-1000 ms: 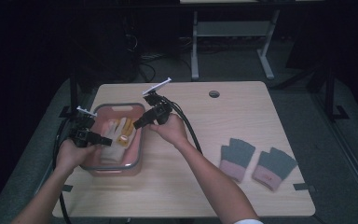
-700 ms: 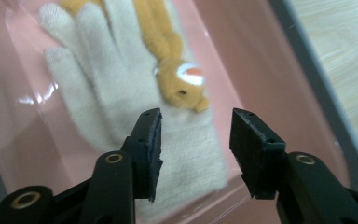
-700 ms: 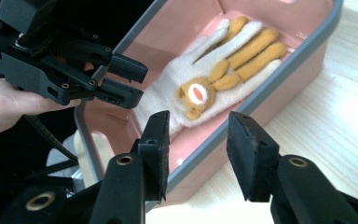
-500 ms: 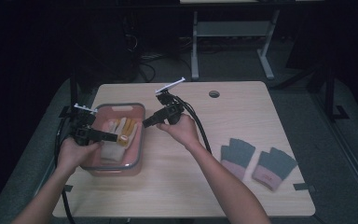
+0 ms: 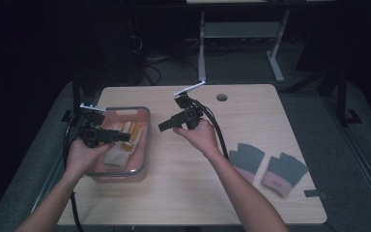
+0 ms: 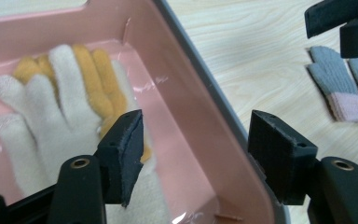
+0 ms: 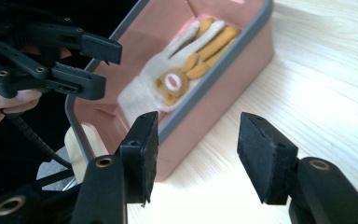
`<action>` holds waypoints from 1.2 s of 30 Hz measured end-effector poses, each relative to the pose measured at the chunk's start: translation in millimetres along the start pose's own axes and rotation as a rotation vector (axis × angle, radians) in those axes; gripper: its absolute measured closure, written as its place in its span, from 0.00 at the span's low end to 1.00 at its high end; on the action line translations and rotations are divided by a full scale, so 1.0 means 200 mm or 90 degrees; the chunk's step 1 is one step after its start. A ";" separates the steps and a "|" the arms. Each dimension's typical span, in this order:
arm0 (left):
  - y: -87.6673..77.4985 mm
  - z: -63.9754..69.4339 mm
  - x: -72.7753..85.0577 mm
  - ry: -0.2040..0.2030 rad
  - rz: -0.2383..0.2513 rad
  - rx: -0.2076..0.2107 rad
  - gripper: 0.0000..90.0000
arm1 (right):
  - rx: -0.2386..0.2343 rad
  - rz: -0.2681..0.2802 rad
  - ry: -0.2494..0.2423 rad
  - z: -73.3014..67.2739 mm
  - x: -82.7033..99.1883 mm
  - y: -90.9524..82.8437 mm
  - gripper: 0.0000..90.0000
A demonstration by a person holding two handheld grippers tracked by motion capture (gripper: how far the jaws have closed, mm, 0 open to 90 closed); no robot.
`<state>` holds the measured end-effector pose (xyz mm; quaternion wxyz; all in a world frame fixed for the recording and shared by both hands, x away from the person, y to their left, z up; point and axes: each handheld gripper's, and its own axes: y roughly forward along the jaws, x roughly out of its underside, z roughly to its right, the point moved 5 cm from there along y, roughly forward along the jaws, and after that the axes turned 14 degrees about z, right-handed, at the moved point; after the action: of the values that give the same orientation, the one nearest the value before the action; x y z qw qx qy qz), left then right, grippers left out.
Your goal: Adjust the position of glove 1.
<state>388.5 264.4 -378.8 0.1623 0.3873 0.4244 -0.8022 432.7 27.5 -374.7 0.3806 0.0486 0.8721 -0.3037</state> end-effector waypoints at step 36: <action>0.17 0.35 -0.10 0.063 0.023 0.059 0.25 | 0.042 0.063 0.052 0.22 0.11 -0.43 0.44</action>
<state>387.1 187.4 -358.8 0.1378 0.4415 0.3873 -0.7976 418.7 -70.5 -371.5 0.3574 0.1167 0.8731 -0.3104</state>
